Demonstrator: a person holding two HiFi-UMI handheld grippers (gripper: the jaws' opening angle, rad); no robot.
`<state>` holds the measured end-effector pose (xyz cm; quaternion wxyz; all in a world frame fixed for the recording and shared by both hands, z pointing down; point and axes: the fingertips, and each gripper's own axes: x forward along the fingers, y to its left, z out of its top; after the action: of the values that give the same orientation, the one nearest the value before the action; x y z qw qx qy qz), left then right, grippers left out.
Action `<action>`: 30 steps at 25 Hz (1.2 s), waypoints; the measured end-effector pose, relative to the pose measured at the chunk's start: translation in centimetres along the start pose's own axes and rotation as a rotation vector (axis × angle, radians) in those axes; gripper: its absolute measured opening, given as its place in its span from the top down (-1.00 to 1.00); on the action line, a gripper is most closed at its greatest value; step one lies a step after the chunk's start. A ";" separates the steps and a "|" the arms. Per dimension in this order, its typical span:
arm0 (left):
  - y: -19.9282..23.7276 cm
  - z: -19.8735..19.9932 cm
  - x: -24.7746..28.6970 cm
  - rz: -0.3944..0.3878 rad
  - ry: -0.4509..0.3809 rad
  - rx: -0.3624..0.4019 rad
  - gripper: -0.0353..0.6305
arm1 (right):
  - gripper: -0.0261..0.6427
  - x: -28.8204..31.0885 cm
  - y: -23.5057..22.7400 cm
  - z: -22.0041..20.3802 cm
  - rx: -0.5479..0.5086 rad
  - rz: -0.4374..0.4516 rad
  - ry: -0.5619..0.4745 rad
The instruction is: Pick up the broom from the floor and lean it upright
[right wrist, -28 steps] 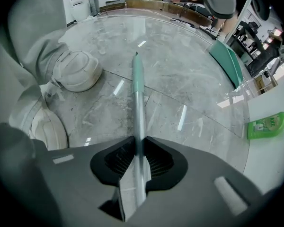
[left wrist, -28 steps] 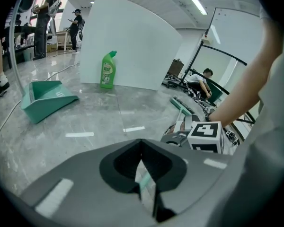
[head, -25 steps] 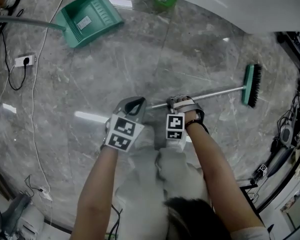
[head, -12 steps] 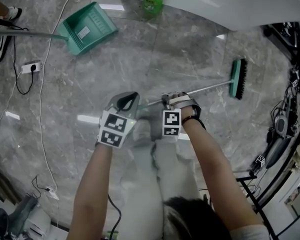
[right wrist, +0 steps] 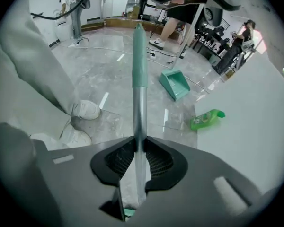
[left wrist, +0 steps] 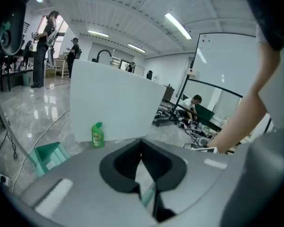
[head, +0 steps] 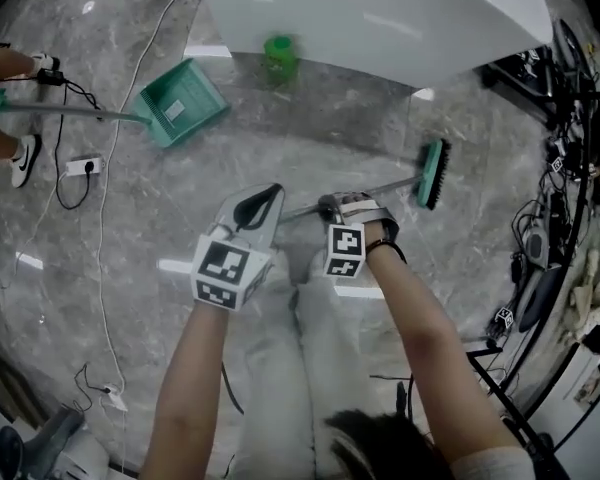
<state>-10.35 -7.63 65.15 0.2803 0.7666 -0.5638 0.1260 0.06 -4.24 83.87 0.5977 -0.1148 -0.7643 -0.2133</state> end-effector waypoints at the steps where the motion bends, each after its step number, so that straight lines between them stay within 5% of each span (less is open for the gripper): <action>1: -0.4 1.4 -0.3 -0.001 -0.019 0.005 0.90 | 0.69 -1.0 -0.6 0.0 0.026 -0.009 -0.010; 11: -3.5 12.5 -1.7 -0.004 -0.162 0.019 0.90 | 0.69 -9.2 -8.9 -1.9 0.322 -0.156 -0.044; 30: -6.7 20.5 1.3 -0.011 -0.181 0.047 0.90 | 0.68 -19.6 -23.3 -10.1 1.073 -0.393 -0.168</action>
<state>-6.16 -19.01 47.25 0.2108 0.7843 -0.5795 0.0681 3.84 -27.89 62.57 0.4589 0.3317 -0.8173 0.1069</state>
